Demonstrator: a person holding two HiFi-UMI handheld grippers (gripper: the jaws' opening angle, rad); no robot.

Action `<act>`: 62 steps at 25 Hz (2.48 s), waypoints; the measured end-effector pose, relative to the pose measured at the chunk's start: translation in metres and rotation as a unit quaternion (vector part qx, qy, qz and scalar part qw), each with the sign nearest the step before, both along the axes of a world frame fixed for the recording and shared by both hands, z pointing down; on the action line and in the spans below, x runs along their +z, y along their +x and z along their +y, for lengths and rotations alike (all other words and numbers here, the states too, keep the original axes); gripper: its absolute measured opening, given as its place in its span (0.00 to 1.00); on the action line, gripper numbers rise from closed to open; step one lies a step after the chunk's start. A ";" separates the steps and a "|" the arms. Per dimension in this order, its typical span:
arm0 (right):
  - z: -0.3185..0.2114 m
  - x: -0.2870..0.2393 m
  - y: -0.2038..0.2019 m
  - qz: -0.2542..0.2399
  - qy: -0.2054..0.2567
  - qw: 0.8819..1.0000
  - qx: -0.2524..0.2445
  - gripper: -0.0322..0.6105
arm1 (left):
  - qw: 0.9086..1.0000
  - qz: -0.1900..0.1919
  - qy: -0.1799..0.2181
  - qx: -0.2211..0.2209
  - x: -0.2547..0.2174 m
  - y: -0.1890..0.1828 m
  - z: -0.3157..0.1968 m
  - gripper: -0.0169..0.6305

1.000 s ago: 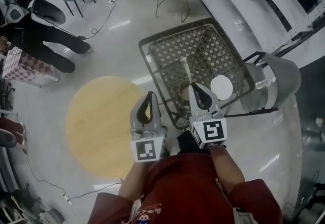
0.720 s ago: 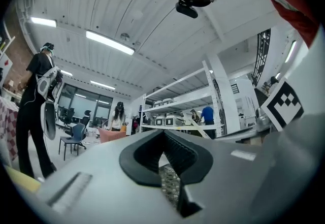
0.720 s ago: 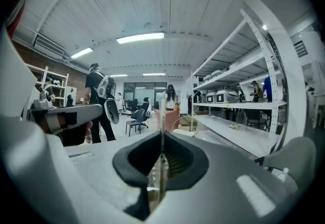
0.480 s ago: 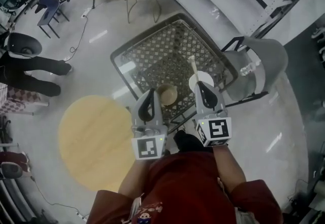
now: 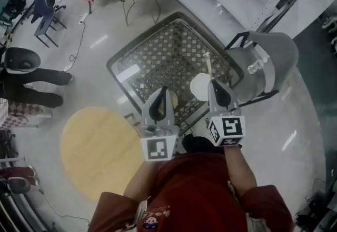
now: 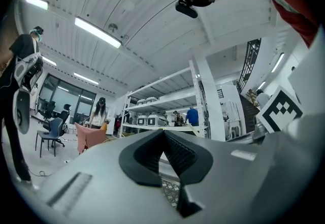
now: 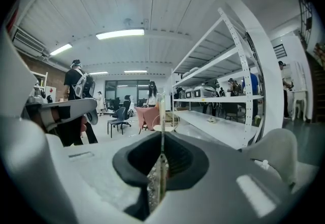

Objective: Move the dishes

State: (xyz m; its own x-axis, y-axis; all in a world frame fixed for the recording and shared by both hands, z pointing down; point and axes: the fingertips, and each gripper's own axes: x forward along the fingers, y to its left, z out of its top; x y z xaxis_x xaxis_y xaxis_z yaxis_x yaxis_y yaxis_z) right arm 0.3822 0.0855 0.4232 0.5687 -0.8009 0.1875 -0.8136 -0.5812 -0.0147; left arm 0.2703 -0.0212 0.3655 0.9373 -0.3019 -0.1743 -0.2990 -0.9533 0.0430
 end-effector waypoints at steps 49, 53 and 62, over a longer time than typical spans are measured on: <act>-0.014 0.316 0.060 -0.265 -0.268 0.926 0.017 0.08 | 0.990 -0.122 -0.070 -0.024 0.115 0.052 -0.015 0.04; -0.016 0.320 0.060 -0.256 -0.277 0.926 0.015 0.08 | 0.990 -0.122 -0.072 -0.025 0.119 0.055 -0.016 0.04; -0.019 0.317 0.058 -0.259 -0.276 0.926 0.005 0.16 | 0.990 -0.119 -0.072 -0.028 0.116 0.058 -0.019 0.04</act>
